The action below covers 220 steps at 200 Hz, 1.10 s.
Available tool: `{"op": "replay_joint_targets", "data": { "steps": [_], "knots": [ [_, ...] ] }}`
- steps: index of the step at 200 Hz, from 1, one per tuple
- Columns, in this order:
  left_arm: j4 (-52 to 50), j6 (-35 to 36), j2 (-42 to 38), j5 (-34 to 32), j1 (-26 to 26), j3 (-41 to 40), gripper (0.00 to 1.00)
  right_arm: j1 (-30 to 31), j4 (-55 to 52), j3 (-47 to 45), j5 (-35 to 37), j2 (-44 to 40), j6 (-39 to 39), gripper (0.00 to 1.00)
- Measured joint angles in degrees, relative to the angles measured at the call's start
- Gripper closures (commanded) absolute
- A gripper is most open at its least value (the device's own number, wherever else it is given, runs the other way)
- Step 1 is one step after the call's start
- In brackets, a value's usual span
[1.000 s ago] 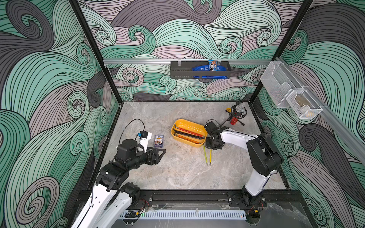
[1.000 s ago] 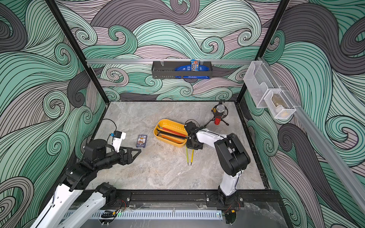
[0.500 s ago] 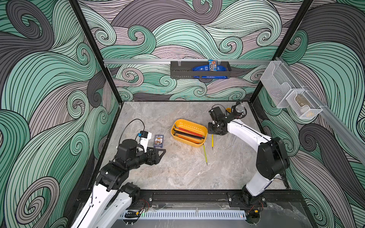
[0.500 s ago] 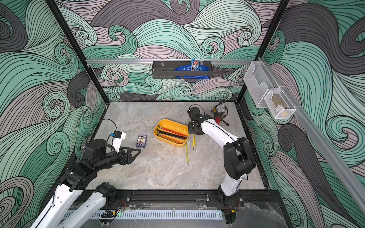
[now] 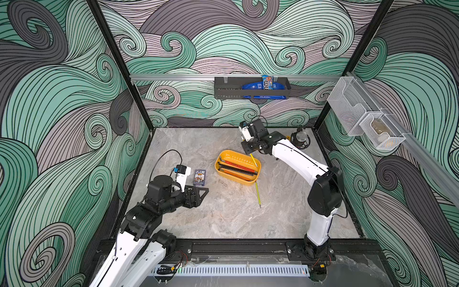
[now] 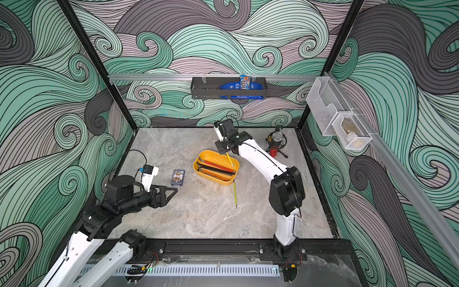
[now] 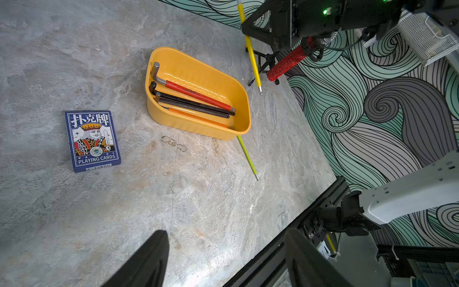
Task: Put the hex key on the desktop into the storage box
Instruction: Place the Allen key in the storage box.
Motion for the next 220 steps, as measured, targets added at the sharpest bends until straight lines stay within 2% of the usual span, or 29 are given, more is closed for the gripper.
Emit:
{"op": "replay_joint_targets", "data": {
  "steps": [51,100,157,220],
  "knots": [
    [-1.6,0.1,-0.4,0.0,0.0,0.6,0.24,4.9,6.8,-2.6,-0.5,2.3,-11.4,1.00],
    [-3.5,0.1,-1.6,0.1,0.0,1.8,0.24,7.1,8.9,-9.8,0.0,4.5,-19.1,1.00],
    [-4.2,0.6,-1.6,0.5,0.0,2.2,0.24,9.4,9.3,-12.6,1.4,6.9,-24.1,1.00],
    [-4.5,1.0,-1.6,0.7,0.0,2.2,0.24,9.6,10.5,-12.6,3.1,11.2,-25.8,1.00]
  ]
}}
